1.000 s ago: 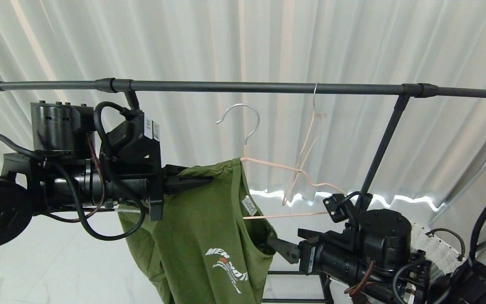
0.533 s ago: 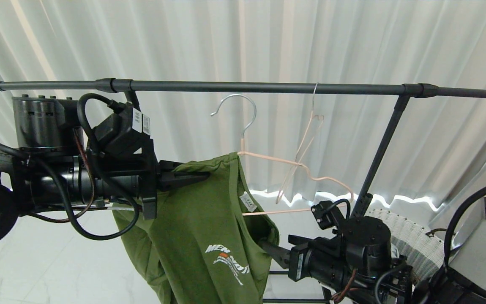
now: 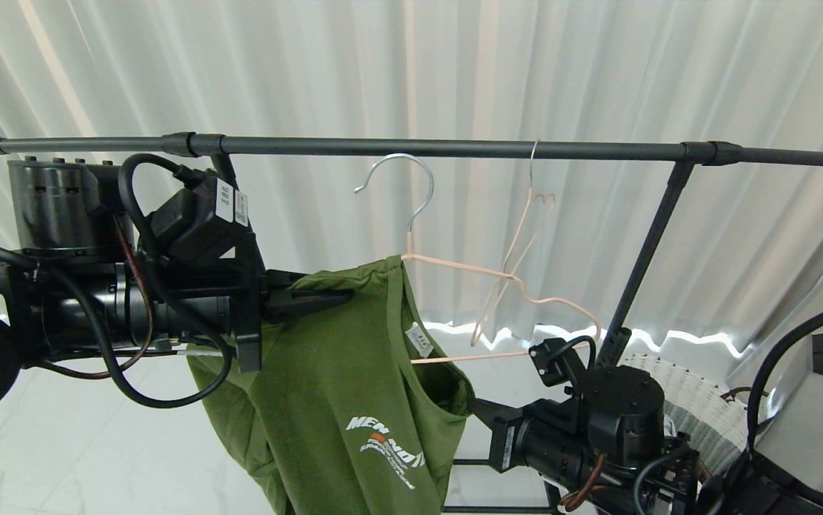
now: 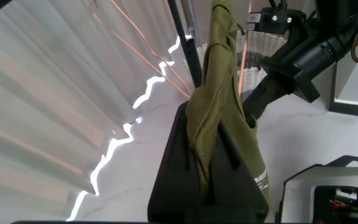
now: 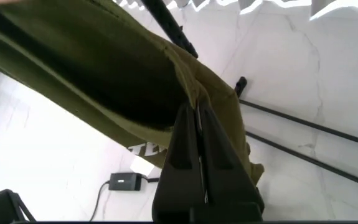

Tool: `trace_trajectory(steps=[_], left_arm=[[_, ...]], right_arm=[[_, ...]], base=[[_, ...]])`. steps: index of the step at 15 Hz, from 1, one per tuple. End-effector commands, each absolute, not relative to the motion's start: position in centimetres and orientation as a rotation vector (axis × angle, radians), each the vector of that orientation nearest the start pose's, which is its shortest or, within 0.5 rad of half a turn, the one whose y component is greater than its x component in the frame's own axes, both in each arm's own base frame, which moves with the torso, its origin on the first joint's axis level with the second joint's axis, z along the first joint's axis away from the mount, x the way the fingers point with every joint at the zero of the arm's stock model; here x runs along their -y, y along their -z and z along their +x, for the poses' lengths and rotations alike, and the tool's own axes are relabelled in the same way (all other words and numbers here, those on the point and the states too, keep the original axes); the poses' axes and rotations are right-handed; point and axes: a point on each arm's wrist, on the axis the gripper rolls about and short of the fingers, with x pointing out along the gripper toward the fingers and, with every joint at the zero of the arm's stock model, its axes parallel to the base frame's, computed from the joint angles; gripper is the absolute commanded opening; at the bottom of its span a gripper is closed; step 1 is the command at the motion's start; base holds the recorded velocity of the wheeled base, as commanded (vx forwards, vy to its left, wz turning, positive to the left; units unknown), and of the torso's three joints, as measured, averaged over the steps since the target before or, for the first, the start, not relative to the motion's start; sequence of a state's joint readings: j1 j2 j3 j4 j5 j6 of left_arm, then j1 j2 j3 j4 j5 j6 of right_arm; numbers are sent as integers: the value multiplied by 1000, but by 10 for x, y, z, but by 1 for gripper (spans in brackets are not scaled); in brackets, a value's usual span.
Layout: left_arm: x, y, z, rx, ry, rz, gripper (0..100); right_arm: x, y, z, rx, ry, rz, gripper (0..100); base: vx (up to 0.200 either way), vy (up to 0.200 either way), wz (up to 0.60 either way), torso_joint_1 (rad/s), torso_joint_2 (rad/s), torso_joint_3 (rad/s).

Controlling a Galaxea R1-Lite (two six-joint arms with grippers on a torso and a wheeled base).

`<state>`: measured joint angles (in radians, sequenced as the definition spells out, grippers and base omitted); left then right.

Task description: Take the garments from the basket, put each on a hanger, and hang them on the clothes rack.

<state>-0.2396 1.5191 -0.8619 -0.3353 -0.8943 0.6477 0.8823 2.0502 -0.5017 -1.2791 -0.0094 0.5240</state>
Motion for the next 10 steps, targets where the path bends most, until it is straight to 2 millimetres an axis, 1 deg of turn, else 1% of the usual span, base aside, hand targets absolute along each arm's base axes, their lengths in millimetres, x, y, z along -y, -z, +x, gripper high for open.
trace_trajectory(steps=[1,3,5,8,10], left_arm=[[77,-224,248,55,1172,465,0],[74,-222,249,48,1161,464,0],[73,-223,250,50,1153,467,0],[70,-220,250,39,1135,471,0],[69,-214,250,21,1127,470,0]], right_arm=[[-242,-64,200,-476,-767,361,0],[-239,-62,199,-473,-724,350,0],[-224,-58,202,-473,-653,320,0],[-203,-68,206,-439,-604,320,0],[-192,-77,211,-402,-576,321,0]], base=[[0,0,0,0,0,0],[0,0,0,0,0,0],[0,0,0,0,0,0],[0,0,0,0,0,0],[0,0,0,0,0,0]])
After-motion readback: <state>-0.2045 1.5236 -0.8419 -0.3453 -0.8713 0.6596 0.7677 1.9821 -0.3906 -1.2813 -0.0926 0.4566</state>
